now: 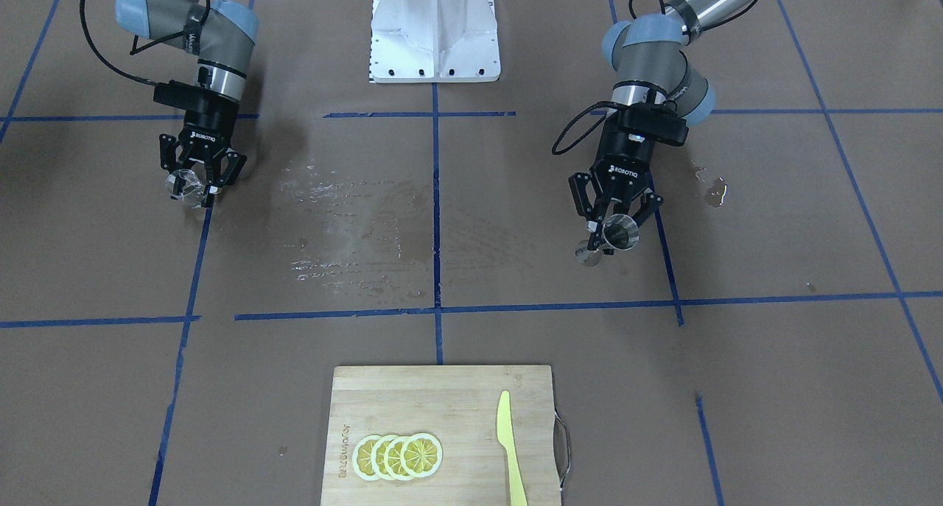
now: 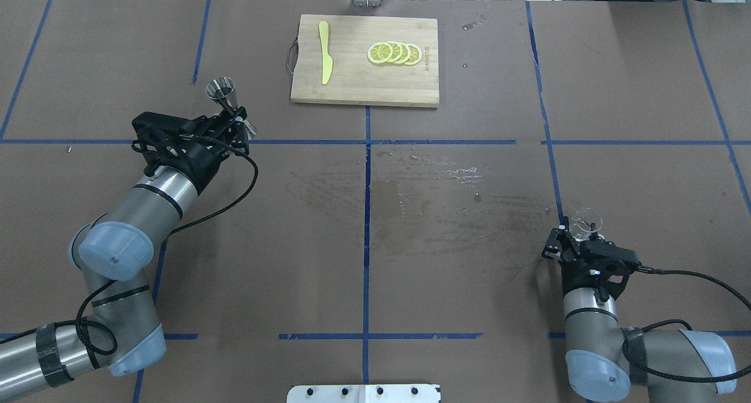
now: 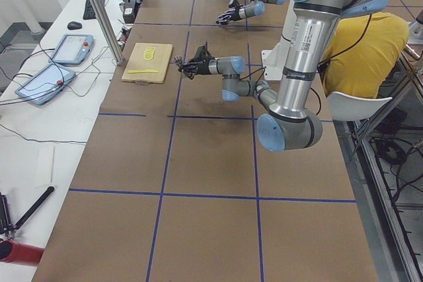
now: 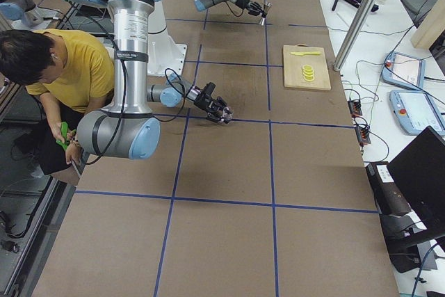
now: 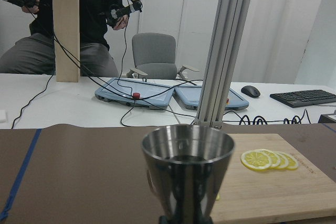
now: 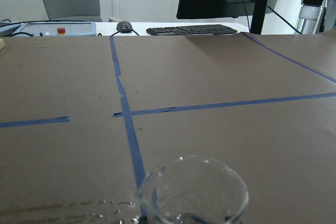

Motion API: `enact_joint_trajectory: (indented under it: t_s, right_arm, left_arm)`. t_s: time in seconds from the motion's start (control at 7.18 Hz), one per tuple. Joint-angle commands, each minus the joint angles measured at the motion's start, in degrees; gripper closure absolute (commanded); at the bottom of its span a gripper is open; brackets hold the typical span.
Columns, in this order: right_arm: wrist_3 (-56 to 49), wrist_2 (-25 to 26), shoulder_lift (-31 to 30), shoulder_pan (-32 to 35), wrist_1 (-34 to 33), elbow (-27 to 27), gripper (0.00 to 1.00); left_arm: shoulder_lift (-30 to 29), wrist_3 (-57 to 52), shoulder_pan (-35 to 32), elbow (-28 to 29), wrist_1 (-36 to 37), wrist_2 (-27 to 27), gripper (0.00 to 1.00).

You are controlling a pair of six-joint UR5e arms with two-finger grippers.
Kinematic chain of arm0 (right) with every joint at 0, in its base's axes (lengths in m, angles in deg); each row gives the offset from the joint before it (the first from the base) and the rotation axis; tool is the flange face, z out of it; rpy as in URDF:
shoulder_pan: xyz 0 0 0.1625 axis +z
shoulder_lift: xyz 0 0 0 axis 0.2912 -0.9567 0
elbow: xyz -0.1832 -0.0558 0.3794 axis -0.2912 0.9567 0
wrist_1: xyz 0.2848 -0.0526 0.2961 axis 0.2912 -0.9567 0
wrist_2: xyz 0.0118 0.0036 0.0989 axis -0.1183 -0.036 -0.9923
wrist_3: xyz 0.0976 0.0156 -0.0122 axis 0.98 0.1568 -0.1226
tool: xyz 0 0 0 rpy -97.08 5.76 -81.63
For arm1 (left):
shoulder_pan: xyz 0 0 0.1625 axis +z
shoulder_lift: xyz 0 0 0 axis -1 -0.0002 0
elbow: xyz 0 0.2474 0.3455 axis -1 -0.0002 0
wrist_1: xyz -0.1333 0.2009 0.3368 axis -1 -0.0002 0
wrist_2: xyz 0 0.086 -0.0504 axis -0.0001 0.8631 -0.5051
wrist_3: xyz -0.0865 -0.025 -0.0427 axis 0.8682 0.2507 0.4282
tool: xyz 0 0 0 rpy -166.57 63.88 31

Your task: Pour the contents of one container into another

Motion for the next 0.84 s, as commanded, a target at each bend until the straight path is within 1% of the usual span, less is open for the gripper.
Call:
enact_joint_trajectory:
  t_s: [0.0,0.42,0.56,0.7]
  right_arm:
    - [0.0,-0.1,0.0,0.0,0.5,1.1,0.67]
    - [-0.3,-1.0,-0.3,-0.1,1.6,1.9,0.66]
    - [-0.4,-1.0,-0.1,-0.2,1.7,2.4,0.63]
    - [-0.5,-1.0,-0.1,-0.3,1.7,2.6,0.58]
  left_arm:
    - [0.0,0.0,0.0,-0.1,0.0,0.0,1.00]
    - [0.0,0.0,0.0,-0.2,0.1,0.0,1.00]
    - [0.0,0.0,0.0,-0.2,0.0,0.0,1.00]
    - [0.0,0.0,0.0,-0.2,0.1,0.0,1.00]
